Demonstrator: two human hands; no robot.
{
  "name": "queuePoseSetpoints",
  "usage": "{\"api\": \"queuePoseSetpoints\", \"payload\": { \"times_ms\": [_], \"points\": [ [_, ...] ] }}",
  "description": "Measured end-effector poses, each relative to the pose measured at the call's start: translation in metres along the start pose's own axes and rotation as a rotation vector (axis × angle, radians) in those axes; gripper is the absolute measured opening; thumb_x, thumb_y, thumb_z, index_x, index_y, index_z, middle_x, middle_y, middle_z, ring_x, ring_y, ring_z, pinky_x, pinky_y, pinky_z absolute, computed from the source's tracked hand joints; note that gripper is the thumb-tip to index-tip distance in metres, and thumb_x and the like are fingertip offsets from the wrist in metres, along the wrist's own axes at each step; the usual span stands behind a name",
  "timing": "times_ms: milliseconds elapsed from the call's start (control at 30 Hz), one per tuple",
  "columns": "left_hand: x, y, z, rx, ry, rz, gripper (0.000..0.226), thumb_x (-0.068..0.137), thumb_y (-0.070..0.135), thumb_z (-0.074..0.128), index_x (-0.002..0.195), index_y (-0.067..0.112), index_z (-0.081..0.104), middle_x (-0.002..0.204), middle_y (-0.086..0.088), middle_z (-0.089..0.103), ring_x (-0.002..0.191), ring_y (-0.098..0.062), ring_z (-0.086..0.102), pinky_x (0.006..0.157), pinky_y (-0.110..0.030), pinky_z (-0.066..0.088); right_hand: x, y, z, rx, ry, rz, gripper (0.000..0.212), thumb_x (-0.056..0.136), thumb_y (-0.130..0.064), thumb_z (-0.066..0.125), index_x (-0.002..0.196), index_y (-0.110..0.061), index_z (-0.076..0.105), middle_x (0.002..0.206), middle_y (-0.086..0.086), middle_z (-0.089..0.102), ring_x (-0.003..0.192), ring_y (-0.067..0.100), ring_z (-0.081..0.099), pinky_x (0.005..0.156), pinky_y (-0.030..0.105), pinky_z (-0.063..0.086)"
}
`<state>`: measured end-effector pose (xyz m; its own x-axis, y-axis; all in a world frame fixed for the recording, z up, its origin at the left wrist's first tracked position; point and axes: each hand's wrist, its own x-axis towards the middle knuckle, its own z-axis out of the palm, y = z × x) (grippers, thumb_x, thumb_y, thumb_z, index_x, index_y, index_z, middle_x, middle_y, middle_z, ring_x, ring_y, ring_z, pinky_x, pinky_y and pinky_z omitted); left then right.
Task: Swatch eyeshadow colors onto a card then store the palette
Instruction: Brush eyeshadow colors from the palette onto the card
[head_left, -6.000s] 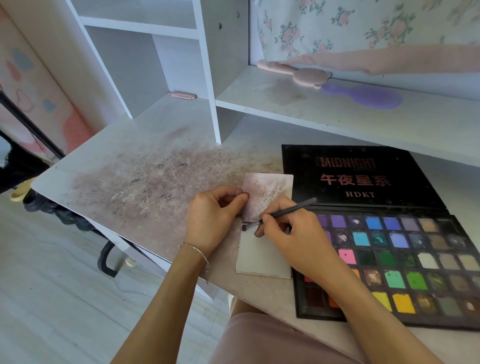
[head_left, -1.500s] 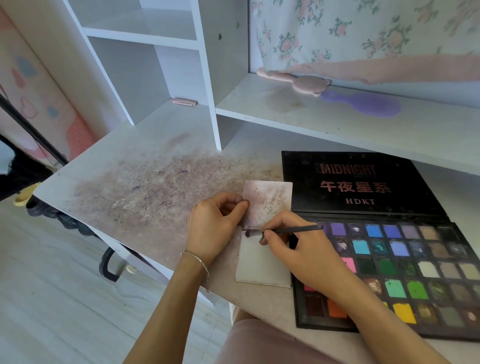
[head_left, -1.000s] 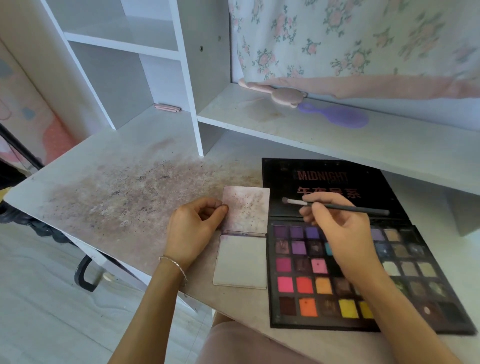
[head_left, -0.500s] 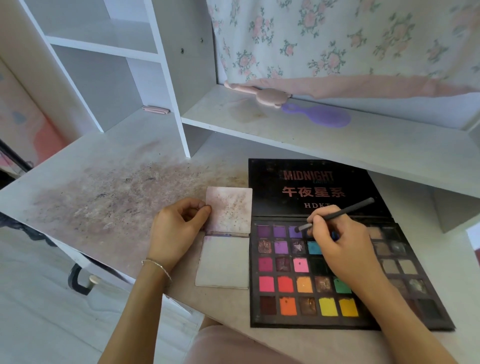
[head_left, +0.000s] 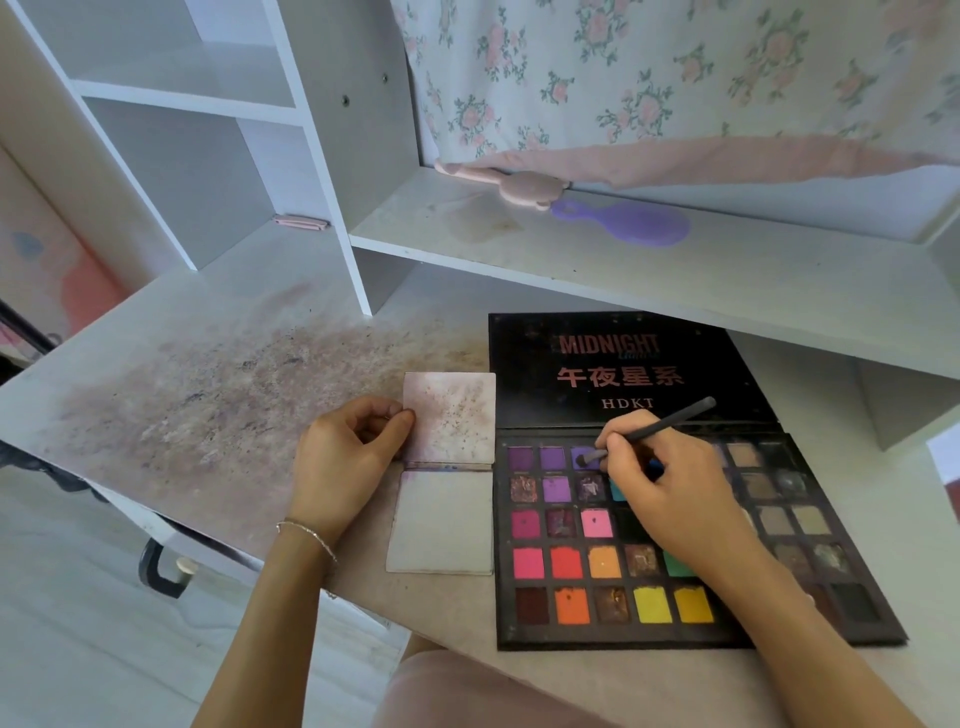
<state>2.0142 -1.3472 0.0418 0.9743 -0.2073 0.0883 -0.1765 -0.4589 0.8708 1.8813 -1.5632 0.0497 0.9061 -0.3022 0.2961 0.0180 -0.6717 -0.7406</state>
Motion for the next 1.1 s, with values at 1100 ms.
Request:
{"api": "queuePoseSetpoints", "payload": {
  "times_ms": [1100],
  "points": [
    [-0.001,0.002,-0.002,0.008,-0.034,0.002,0.009,0.082,0.021,0.064,0.074,0.024,0.066,0.071,0.001,0.069,0.07,-0.017,0.065,0.071,-0.041,0.054,0.01,-0.055,0.07,0.286,-0.195,0.053,0.015,0.085,-0.014,0.056,0.079,-0.028,0.059,0.076,-0.01,0.062,0.075,0.002,0.056,0.066,0.015,0.047]
  ]
}}
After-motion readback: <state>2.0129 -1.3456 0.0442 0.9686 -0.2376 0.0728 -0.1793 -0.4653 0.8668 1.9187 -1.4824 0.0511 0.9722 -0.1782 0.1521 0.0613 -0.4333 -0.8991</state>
